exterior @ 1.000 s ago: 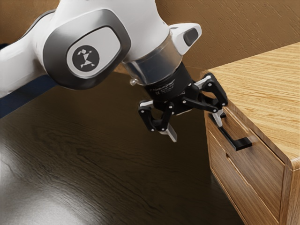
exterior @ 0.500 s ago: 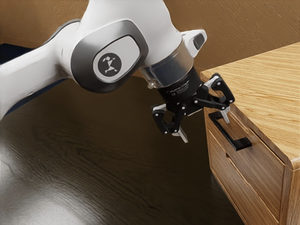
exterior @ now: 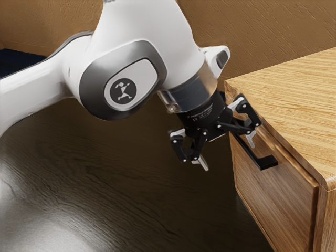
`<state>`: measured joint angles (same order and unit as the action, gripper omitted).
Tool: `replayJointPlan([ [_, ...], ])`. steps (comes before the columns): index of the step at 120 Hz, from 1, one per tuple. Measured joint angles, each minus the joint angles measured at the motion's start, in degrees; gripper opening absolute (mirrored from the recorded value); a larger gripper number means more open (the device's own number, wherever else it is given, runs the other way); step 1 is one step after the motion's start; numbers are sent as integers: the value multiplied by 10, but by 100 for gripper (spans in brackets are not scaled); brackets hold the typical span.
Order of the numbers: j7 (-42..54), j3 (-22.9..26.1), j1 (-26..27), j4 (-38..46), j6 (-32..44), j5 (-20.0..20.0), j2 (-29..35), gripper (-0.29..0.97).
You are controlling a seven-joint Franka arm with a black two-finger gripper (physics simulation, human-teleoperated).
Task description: Pull the drawer handle with one arm to open the drawer
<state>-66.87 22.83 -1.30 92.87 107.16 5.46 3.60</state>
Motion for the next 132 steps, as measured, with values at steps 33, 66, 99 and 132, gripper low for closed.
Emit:
replayJointPlan([
  [33, -10, -20, 6, 81, 21, 0, 83, 68],
  [66, -16, -27, 13, 111, 41, 1, 123, 68],
  [99, -20, -27, 12, 125, 63, -6, 104, 68],
  [132, -22, -57, 33, 182, 84, -15, 157, 68],
])
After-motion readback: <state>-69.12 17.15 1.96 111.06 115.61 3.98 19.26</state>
